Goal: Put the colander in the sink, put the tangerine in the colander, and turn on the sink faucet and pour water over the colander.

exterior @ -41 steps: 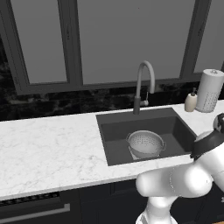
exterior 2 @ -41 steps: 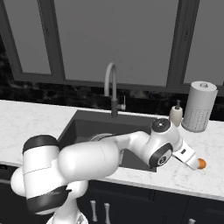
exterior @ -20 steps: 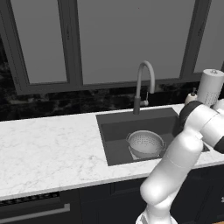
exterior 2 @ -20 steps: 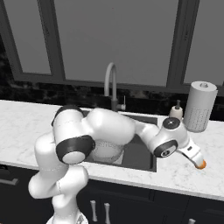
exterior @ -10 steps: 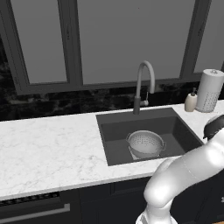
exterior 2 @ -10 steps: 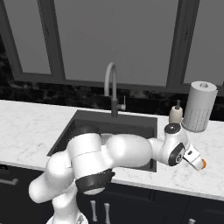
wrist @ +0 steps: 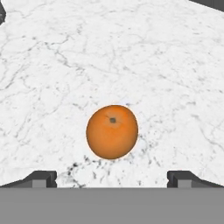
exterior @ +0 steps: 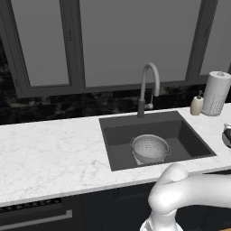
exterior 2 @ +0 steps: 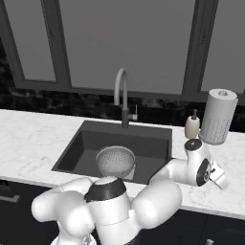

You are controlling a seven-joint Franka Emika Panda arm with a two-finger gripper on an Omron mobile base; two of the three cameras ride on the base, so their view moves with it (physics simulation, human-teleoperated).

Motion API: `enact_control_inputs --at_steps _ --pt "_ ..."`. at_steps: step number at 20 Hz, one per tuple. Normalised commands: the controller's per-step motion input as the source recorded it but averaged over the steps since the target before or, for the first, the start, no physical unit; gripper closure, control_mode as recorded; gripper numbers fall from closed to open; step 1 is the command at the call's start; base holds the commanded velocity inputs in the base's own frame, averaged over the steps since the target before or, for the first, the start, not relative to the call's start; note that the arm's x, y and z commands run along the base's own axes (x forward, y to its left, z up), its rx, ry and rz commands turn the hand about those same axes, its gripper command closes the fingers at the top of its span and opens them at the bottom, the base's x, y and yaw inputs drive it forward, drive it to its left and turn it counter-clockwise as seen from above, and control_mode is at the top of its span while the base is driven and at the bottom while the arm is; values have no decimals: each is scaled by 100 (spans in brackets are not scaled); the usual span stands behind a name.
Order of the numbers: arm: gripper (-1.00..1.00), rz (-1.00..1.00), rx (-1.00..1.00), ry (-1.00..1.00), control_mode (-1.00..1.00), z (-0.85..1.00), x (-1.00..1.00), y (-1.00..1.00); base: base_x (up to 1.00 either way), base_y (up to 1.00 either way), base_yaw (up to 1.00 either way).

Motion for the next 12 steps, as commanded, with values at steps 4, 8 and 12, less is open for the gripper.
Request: enact_control_inputs --at_steps 4,8,12 --pt "-100 0 1 2 -100 0 1 -25 0 0 0" --pt "-100 0 0 1 -100 0 1 -6 0 0 0" --pt "-100 0 0 3 -100 0 0 0 0 0 0"
